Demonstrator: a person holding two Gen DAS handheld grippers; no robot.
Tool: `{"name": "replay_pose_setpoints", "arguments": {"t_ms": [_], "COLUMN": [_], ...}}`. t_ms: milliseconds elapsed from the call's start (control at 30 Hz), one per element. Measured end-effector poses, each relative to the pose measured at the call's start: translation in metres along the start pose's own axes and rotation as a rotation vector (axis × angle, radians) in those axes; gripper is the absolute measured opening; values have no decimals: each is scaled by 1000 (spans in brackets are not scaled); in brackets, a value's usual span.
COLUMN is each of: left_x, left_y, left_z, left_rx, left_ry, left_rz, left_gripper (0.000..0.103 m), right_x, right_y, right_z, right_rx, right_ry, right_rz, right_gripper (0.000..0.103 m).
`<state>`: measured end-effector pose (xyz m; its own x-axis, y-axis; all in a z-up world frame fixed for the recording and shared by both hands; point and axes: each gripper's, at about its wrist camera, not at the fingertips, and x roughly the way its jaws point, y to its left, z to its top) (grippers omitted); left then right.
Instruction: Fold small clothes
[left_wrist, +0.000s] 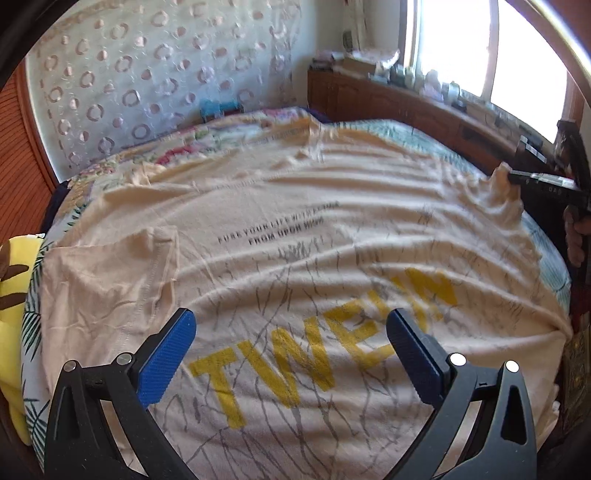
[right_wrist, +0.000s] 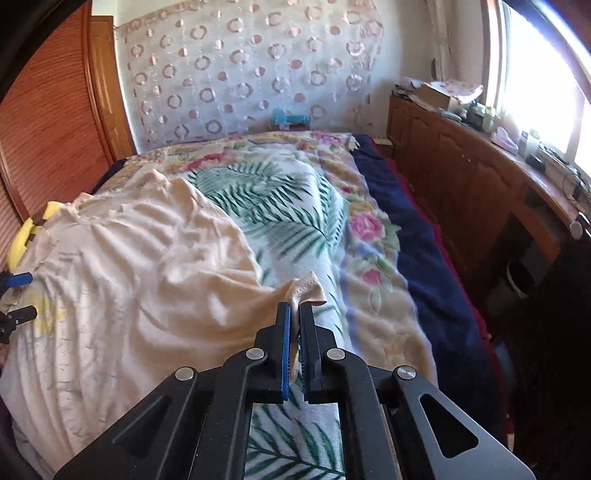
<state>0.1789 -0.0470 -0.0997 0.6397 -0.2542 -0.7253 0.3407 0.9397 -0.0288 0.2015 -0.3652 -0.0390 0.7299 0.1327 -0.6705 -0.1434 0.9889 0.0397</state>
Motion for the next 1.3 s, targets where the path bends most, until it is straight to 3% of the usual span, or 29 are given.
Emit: {"name": "replay_pose_setpoints", "arguments": {"t_ms": [133,267,433,600,667,800,933,1300], "left_x": [-36,-65,-83,-89,-90,-93,-92,-80], "left_y": [2,1,4,3,1,-2,-6,-19], "left_z": [-5,-9,-12,-20,-24,-31,-33,-36], "left_rx": [-48,-70,-99,-102,-102,-111,-106,-91], "left_ry": [-96,-181,-222,-221,-225,-226,-221,-197], "left_rz": [-11,40,56,39,30,1,-6,-26], "left_gripper": [103,103,103,103,103,103,103,103], "right_x": [-14,-28,-29,-10,-4,-1,-13,11], "right_y": [26,69,131,167,164,150,137,118], "right_z": [13,31,45,45,45,43,30,-12], "right_rx": [-42,-112,-185,-245,-249,-216,-200,-149], "right_ry": [-56,-107,-122,-99,-101,-80,-37,113], "right_rz": [65,147,267,281,265,263,236,162], "right_gripper": [4,4,4,9,25,41,42,42]}}
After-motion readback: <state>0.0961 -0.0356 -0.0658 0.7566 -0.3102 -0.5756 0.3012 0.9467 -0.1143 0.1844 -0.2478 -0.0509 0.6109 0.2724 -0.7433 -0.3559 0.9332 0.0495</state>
